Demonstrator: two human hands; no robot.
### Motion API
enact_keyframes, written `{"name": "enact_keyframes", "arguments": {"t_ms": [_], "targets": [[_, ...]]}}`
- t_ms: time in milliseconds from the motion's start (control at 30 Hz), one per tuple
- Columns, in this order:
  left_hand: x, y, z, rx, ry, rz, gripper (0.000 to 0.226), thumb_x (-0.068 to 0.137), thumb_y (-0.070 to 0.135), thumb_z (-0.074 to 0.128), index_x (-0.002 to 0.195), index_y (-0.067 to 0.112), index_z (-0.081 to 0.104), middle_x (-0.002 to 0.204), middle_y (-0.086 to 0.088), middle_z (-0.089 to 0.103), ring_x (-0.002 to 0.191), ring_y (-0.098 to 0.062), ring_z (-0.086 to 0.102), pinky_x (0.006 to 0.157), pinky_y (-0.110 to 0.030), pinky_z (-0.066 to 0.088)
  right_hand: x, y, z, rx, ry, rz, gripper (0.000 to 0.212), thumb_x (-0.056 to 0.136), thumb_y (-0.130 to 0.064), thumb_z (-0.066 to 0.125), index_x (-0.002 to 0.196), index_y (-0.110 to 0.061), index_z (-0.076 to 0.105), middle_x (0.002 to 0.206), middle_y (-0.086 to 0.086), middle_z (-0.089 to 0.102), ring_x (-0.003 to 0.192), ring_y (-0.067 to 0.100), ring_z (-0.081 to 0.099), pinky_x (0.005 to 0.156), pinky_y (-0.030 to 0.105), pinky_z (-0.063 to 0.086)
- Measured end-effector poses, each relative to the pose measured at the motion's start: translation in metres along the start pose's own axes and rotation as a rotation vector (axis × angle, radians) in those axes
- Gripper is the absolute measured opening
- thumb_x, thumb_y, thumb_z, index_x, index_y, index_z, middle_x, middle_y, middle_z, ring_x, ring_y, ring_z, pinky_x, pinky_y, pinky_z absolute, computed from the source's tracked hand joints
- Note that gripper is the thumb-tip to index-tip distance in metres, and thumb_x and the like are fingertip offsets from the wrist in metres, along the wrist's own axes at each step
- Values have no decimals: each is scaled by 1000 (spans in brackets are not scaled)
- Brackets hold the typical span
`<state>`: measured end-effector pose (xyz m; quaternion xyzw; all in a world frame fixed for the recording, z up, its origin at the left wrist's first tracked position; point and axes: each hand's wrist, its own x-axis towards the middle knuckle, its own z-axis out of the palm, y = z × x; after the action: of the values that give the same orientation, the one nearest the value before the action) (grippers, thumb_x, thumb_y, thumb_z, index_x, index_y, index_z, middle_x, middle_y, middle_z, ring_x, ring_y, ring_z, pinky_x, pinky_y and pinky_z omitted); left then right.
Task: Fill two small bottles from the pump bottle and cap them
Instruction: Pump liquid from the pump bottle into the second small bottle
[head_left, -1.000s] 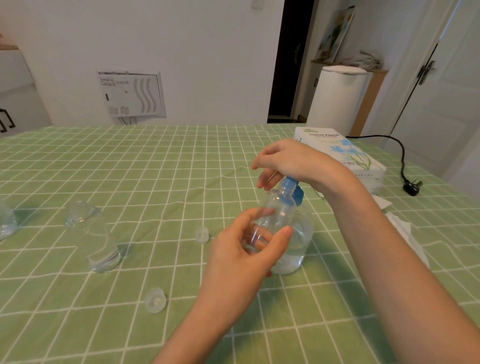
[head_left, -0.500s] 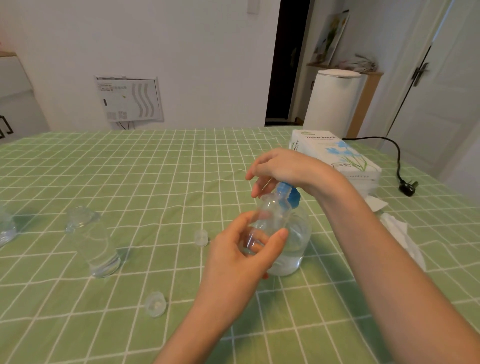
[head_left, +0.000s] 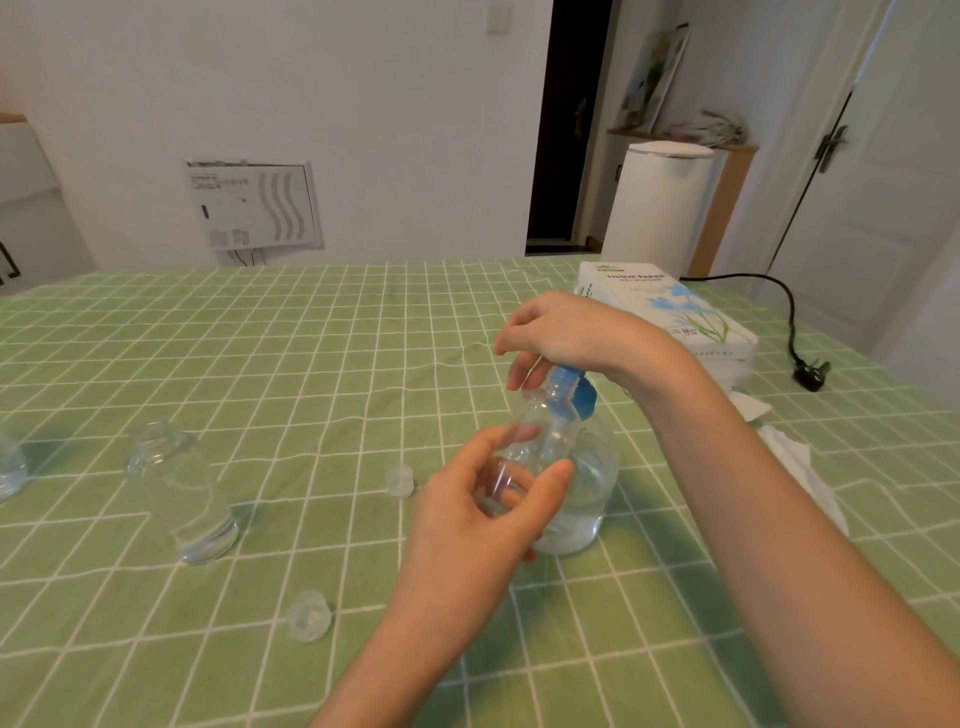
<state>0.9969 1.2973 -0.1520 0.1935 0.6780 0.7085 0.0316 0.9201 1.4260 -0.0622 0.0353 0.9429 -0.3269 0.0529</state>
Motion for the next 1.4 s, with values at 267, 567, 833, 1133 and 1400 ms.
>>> {"name": "enact_keyframes", "arguments": {"t_ms": [267,567,833,1133,1400], "targets": [[1,0,1,-11,9,-2,45,55,54,65,97,36,65,61,6,60,51,-10,53,47,-16,46,-4,-3,-2,4,-58,38,21,93,-20,52,109,-10,64,105,13,70,100,31,63,99,47,46],[-1,0,-1,17,-9,-36,28,71,36,70,99,35,63,68,-8,61,51,-9,54,48,-18,49,-2,4,5,50,-66,48,25,92,-18,54,112,-7,63,86,6,70,81,21,57,70,30,42],[-1,1,0,2,1,-41,29,68,39,69,97,35,64,67,-9,62,50,-8,54,45,-16,47,1,5,4,-6,-41,30,25,93,-20,52,111,-8,65,102,10,71,98,30,64,85,35,49],[0,5,1,-25,7,-32,39,59,48,66,96,35,65,65,1,60,50,-7,54,44,-12,44,-2,-2,-8,-117,-27,44,25,93,-28,49,103,-12,66,113,15,67,110,33,61,98,46,46],[-1,3,1,-16,-4,-29,42,57,54,66,96,40,65,68,2,62,54,-8,56,49,-15,48,-2,-2,-3,-57,-42,40,20,95,-23,46,96,-18,65,115,14,65,109,31,60,91,40,46]]}}
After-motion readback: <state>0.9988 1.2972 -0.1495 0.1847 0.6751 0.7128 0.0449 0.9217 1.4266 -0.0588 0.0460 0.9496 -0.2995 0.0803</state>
